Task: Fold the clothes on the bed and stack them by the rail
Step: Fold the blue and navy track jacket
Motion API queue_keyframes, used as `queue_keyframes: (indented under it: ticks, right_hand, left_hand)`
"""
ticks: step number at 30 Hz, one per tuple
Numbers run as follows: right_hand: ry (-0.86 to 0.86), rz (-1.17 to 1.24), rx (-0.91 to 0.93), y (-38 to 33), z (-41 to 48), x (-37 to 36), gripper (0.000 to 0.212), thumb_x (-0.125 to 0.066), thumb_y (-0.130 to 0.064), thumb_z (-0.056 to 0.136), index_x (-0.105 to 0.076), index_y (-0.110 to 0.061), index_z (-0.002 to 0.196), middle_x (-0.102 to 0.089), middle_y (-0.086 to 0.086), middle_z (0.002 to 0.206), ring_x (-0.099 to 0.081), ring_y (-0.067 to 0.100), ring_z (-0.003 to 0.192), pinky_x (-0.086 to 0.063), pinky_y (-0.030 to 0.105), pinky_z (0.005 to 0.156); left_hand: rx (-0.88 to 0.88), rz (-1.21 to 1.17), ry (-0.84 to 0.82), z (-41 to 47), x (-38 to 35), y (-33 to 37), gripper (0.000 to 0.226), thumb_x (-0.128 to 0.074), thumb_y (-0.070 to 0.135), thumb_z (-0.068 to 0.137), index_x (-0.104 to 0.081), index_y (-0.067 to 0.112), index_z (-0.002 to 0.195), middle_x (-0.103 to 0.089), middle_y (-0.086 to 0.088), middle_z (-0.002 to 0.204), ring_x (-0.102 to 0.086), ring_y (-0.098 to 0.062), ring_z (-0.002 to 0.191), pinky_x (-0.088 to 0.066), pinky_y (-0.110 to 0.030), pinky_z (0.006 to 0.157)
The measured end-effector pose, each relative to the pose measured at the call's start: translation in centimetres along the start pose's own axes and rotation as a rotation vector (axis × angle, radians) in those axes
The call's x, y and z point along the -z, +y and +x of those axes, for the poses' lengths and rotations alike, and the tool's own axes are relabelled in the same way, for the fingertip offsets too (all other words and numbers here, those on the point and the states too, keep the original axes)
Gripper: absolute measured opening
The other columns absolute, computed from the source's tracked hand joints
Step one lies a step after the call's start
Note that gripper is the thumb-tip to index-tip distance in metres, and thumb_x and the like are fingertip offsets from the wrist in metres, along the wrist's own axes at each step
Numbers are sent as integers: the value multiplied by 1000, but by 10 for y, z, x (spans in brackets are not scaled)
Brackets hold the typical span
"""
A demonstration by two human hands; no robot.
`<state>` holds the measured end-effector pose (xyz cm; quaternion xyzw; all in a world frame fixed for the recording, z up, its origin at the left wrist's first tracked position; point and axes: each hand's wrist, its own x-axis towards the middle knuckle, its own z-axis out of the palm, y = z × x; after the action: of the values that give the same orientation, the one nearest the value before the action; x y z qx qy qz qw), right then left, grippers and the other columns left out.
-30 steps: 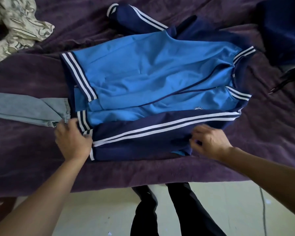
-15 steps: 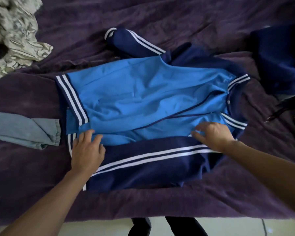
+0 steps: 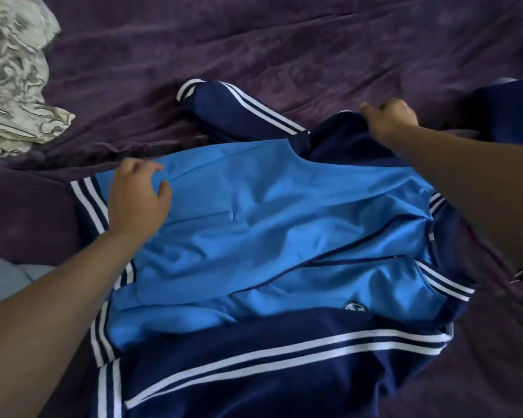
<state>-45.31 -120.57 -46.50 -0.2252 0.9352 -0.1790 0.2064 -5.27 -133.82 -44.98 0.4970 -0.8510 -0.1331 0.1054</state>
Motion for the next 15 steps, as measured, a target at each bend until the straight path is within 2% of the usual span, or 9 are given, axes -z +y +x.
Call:
queue_keyframes:
  ticks: [3,5,8,10,12,14,15]
  right_hand:
    - [-140,-99,-43,21,1,-18,75,-59,-62,82,-53,-3,128,-58,21,124,-54,38,115,-42,40,93]
    - [-166,-215,-49,31,0,-22,76,-67,-63,73,-55,-8,124,-61,17,117,-57,38,110,-46,42,90]
    - [-106,-213,-23,42,1,-21,62,-74,-54,72,-61,-12,116,-65,18,110,-60,38,101,-48,40,80]
    - [-64,-172,14,54,0,-20,51,-76,-45,74,-64,-12,111,-67,18,104,-60,37,97,-45,38,75]
    - [-18,-138,34,64,-5,-19,40,-77,-41,75,-65,-12,100,-66,18,95,-60,36,91,-41,35,70]
    - [19,-108,47,67,-9,-14,31,-77,-40,75,-61,-15,85,-62,14,82,-57,31,82,-37,33,68]
    - [65,-87,54,66,-9,-9,30,-76,-39,75,-59,-16,83,-60,12,80,-57,31,82,-36,32,68]
  left_hand:
    - [-27,-37,1,54,-18,10,32,-60,14,87,-61,2,117,-51,-24,117,-48,-41,112,-39,-44,98]
    - [26,-98,-23,93,-35,16,36,-60,20,88,-58,7,122,-50,-21,123,-48,-37,116,-38,-40,99]
    - [229,-211,-31,149,-60,18,54,-63,35,86,-47,18,135,-46,-12,138,-47,-28,125,-37,-32,104]
    - [469,-457,-66,183,-73,20,79,-68,43,81,-29,22,147,-37,-3,148,-45,-22,128,-38,-32,105]
    - [703,-774,-180,205,-88,23,91,-74,34,80,-18,21,149,-37,-1,148,-51,-21,122,-49,-39,93]
    - [735,-902,-274,221,-102,32,72,-71,12,82,-32,14,142,-50,-4,138,-58,-20,112,-54,-35,78]
    - [706,-906,-272,229,-106,40,59,-67,4,81,-42,12,134,-56,-5,131,-60,-20,110,-55,-34,77]
